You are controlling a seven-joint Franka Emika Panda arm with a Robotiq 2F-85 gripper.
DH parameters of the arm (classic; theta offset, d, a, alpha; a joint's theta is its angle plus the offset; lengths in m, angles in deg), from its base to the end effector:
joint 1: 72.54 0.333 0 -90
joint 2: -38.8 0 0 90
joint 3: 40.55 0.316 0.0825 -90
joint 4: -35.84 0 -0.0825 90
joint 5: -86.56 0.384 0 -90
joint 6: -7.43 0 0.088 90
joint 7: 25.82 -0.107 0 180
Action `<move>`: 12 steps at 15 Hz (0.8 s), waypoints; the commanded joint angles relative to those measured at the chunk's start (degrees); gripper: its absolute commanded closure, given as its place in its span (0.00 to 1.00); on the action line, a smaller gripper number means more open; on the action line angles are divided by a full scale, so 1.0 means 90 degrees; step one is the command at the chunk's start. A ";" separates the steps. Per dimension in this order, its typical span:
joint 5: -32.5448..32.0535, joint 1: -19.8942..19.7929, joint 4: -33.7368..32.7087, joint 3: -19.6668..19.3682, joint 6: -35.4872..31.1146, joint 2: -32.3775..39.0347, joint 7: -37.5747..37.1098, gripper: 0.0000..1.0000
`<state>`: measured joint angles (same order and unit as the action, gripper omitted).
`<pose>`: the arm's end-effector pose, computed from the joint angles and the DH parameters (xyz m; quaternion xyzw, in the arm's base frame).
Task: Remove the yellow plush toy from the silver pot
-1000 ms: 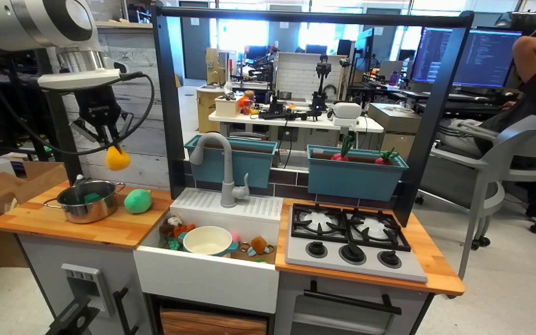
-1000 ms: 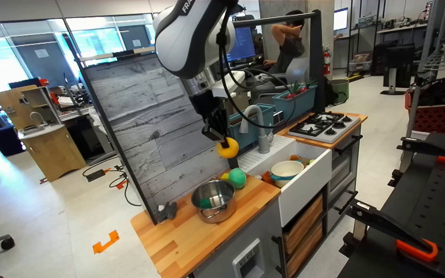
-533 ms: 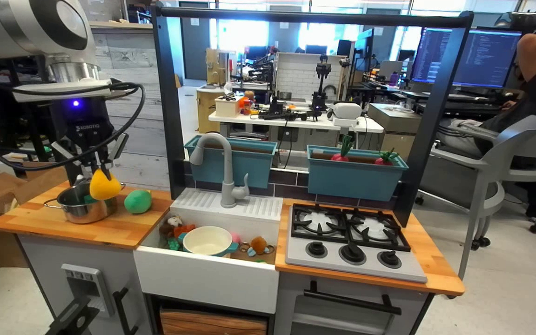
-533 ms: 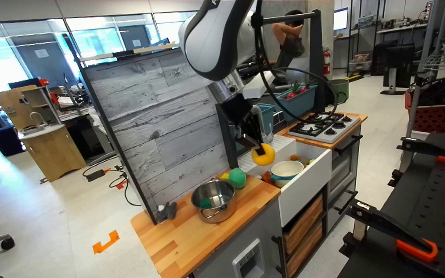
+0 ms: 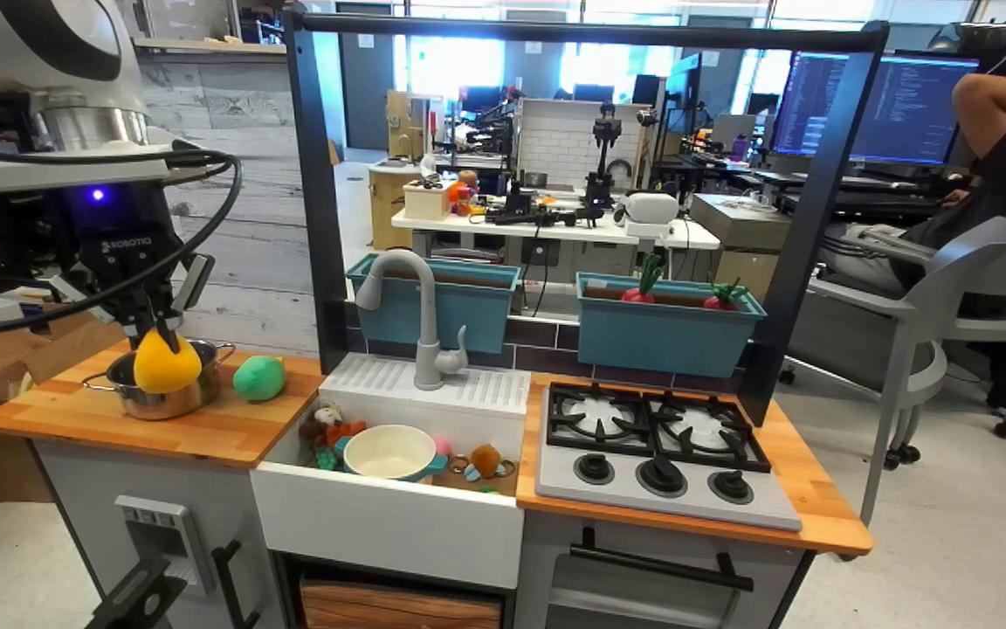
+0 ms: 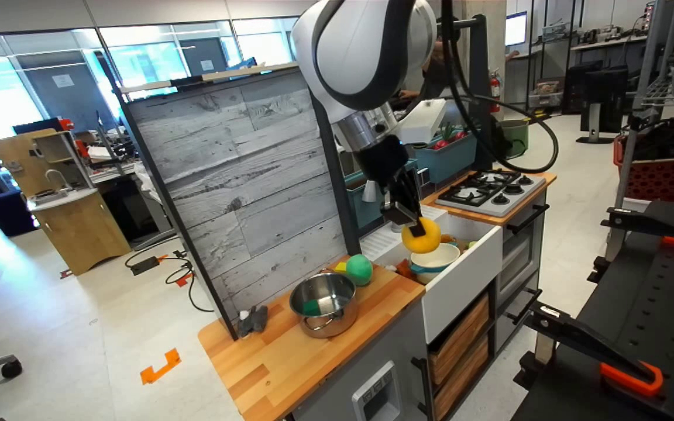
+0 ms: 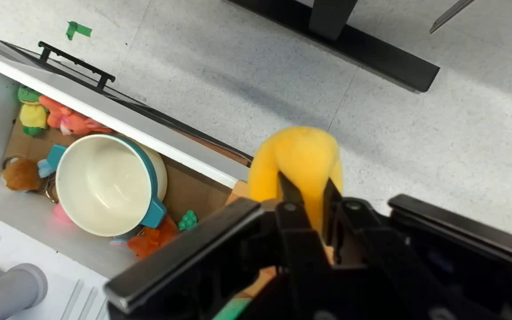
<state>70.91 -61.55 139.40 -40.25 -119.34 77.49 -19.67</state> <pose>0.6092 0.1124 0.1491 0.9561 0.2429 -0.1289 0.1013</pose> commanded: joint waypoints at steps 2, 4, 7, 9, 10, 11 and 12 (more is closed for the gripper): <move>0.0090 -0.0490 -0.1414 -0.0116 -0.0065 0.1134 0.0083 0.97; 0.0135 -0.0662 -0.2163 -0.0200 -0.0053 0.1683 -0.0028 0.97; 0.0259 -0.0900 -0.3217 -0.0198 0.0270 0.2433 0.0079 0.97; 0.0295 -0.0893 -0.3840 -0.0160 0.0438 0.2847 0.0141 0.97; 0.0298 -0.0859 -0.4142 -0.0149 0.0541 0.3027 0.0187 0.97; 0.0294 -0.0809 -0.4442 -0.0112 0.0683 0.3192 0.0261 0.97; 0.0294 -0.0768 -0.4729 -0.0079 0.0791 0.3357 0.0326 0.97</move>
<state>72.55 -69.59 107.58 -41.72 -117.28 101.92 -18.96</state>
